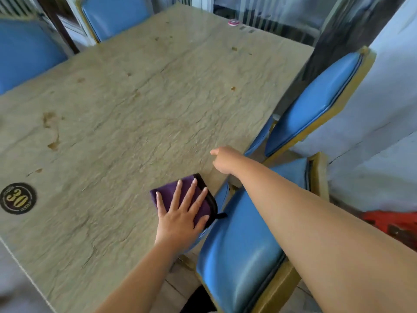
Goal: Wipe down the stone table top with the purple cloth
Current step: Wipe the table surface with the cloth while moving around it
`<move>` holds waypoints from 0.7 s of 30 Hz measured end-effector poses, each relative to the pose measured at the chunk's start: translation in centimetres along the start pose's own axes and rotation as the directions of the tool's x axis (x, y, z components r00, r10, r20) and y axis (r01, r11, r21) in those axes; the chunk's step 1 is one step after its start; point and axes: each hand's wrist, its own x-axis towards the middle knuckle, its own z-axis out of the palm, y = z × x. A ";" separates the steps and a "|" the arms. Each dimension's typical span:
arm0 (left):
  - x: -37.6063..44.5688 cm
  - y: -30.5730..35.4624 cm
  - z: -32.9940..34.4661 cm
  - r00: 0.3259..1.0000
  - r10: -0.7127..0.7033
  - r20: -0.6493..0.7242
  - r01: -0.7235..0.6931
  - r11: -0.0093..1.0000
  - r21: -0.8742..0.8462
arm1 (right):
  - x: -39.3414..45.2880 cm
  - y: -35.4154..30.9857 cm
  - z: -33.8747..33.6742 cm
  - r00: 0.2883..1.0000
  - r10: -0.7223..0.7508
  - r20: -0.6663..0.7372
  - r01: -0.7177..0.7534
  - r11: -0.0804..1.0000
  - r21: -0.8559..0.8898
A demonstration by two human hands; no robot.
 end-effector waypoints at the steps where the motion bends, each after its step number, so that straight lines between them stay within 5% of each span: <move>1: -0.4 -0.6 0.1 0.999 0.043 0.009 -0.043 0.999 0.000 | 0.8 0.5 0.0 0.999 -0.035 -0.016 0.035 0.999 0.005; 5: 3.7 -3.2 -0.7 0.990 -0.142 0.004 0.142 0.988 -0.059 | 4.0 1.4 0.5 0.981 -0.183 -0.064 0.175 0.978 -0.112; 11: 14.0 -0.5 -2.1 0.811 -0.582 0.058 0.584 0.799 -0.145 | 8.9 2.5 -0.3 0.922 -0.384 -0.049 0.355 0.888 -0.292; 14: 14.5 3.5 -1.9 0.843 -0.537 0.043 0.538 0.834 -0.126 | 11.6 4.1 -2.7 0.867 -0.493 -0.074 0.458 0.846 -0.273; 19: 10.4 3.6 -1.1 0.985 -0.166 -0.047 0.166 0.986 0.004 | 15.6 6.2 -5.2 0.714 -0.694 -0.093 0.634 0.697 -0.336; 21: 10.9 1.2 -1.4 0.959 -0.282 -0.036 0.282 0.959 -0.001 | 17.0 6.6 -5.6 0.633 -0.768 -0.101 0.688 0.618 -0.380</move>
